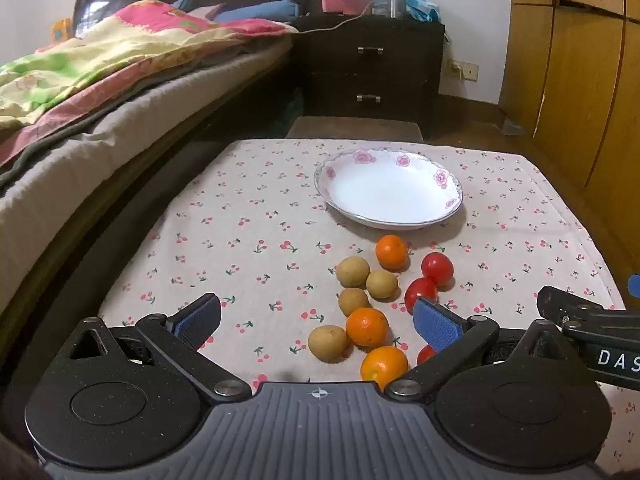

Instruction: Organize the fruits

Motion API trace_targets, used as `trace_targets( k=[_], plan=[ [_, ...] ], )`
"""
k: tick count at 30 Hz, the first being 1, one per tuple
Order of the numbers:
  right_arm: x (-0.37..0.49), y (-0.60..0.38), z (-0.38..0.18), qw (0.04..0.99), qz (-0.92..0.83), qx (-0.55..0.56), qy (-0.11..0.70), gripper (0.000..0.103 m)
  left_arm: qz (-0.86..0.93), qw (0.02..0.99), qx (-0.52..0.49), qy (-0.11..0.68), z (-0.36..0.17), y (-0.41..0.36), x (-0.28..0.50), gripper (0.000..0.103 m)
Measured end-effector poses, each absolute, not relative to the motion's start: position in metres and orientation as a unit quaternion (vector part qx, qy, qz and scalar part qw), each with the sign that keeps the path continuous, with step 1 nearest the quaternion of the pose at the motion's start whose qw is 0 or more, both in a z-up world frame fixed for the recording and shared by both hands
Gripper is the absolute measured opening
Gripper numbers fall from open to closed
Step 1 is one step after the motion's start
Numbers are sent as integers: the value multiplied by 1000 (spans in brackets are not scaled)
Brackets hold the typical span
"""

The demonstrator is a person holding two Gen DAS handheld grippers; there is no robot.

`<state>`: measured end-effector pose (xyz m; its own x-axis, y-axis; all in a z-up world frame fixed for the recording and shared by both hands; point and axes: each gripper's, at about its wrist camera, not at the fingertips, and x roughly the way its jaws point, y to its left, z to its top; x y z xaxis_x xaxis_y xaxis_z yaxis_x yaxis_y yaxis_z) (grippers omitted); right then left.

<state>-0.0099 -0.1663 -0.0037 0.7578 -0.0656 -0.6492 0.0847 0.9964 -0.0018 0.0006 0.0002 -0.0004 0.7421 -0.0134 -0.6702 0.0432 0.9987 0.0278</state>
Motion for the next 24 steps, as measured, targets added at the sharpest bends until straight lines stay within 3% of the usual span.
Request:
trace_targets(
  k=[24],
  plan=[
    [-6,-163,-14,926,-37,7,375,103,-11,918,24,395,-14,-1,2,103]
  ],
)
